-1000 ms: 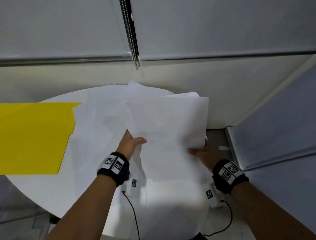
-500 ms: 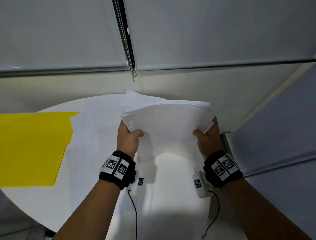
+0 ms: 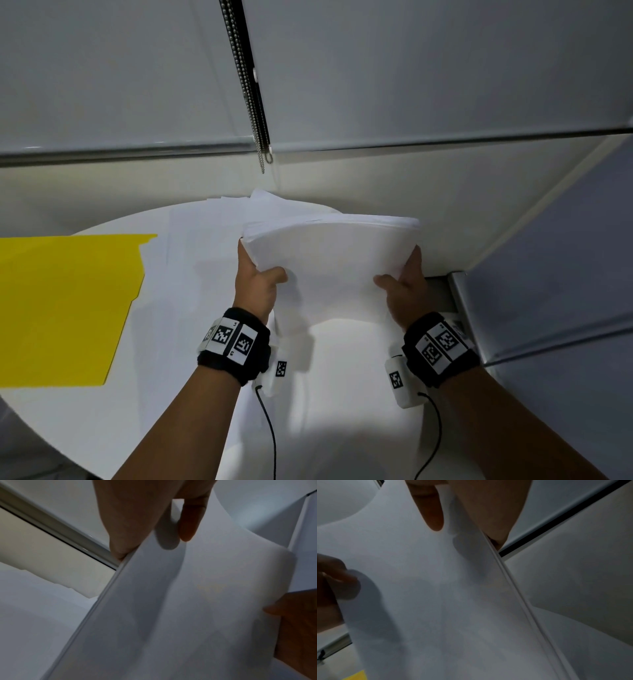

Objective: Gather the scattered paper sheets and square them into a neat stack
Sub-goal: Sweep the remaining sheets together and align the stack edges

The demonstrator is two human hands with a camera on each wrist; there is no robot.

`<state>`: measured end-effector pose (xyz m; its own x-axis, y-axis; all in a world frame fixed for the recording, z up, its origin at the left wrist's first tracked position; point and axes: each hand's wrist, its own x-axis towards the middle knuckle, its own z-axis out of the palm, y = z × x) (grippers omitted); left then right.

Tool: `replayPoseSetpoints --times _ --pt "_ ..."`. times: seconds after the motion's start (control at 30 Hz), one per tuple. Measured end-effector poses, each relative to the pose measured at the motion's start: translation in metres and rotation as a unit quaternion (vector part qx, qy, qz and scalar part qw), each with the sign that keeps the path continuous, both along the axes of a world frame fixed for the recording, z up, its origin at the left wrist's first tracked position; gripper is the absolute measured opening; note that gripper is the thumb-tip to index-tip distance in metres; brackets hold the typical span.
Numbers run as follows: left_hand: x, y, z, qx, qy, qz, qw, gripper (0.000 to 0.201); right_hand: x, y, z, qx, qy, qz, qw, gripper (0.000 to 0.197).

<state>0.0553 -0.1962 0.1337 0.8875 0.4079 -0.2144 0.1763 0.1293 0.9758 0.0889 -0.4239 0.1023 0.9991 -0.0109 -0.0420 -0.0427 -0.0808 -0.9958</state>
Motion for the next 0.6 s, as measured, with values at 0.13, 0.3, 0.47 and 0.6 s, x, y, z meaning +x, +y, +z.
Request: replayPoseSetpoints --times 0.13,0.3,0.47,0.6 --pt "0.003 0.002 0.001 0.012 -0.019 0.0 1.0 0.057 0.003 -0.001 0.0 -0.02 -0.034 -0.049 0.998 0.038" --pt "0.006 -0.008 -0.001 0.027 -0.004 -0.005 1.0 0.042 0.002 0.009 0.001 -0.097 -0.008 0.009 0.995 0.035" --pt "0.004 -0.022 0.009 0.02 -0.022 -0.016 0.999 0.031 0.002 0.014 0.011 -0.093 -0.04 -0.031 0.994 0.023" --pt "-0.005 -0.013 0.012 0.037 -0.056 -0.029 0.997 0.043 -0.002 -0.002 0.014 -0.03 -0.061 -0.009 0.998 0.044"
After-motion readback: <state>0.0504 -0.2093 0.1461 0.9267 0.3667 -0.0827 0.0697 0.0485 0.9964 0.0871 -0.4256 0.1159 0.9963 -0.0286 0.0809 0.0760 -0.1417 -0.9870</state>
